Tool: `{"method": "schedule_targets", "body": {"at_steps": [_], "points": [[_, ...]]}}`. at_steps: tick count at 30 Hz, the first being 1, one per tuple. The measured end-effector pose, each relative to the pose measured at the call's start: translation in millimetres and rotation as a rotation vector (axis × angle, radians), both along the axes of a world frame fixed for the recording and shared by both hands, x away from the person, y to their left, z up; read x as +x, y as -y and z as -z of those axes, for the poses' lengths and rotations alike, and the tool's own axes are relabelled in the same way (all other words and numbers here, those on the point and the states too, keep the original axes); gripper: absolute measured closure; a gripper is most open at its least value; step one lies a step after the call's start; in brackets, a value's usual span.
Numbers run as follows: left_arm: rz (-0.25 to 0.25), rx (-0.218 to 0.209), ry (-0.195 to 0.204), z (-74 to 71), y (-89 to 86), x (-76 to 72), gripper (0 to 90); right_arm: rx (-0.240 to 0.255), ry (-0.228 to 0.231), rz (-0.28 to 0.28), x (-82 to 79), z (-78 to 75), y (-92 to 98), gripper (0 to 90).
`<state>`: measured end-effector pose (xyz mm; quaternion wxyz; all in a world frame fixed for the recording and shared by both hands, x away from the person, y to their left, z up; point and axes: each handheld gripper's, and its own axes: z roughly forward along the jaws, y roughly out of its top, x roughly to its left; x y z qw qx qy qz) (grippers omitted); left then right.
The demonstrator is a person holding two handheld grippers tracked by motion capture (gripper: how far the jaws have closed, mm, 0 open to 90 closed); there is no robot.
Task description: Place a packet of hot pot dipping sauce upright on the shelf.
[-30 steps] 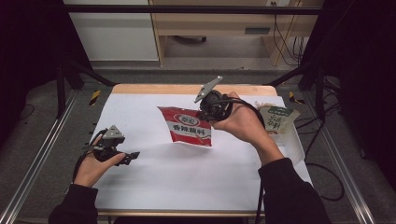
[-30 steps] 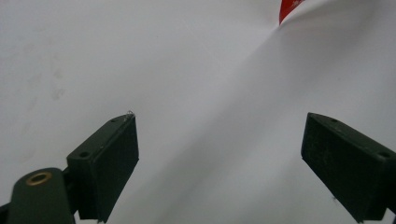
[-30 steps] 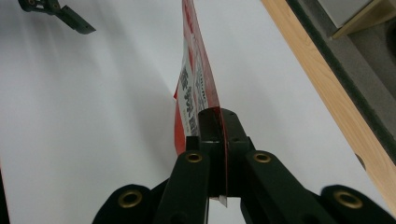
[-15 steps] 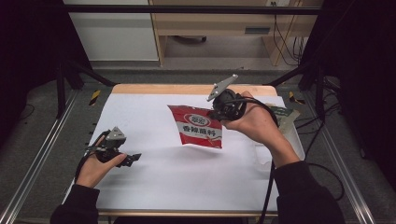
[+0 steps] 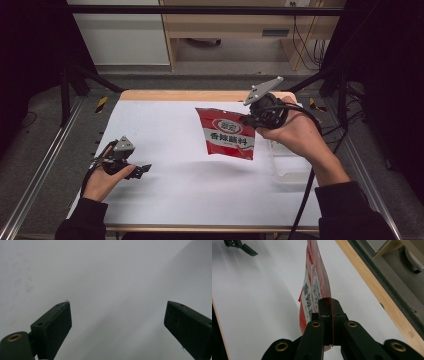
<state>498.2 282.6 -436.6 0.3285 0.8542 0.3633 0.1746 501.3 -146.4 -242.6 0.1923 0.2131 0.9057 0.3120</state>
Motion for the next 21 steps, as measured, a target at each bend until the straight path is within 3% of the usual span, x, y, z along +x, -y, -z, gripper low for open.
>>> {"method": "schedule_targets", "body": {"at_steps": [21], "points": [[-0.005, -0.002, 0.004, -1.4, -1.5, -1.2, 7.7, 0.029, 0.027, 0.077, -17.4, -26.1, 51.9, 90.0]]}}
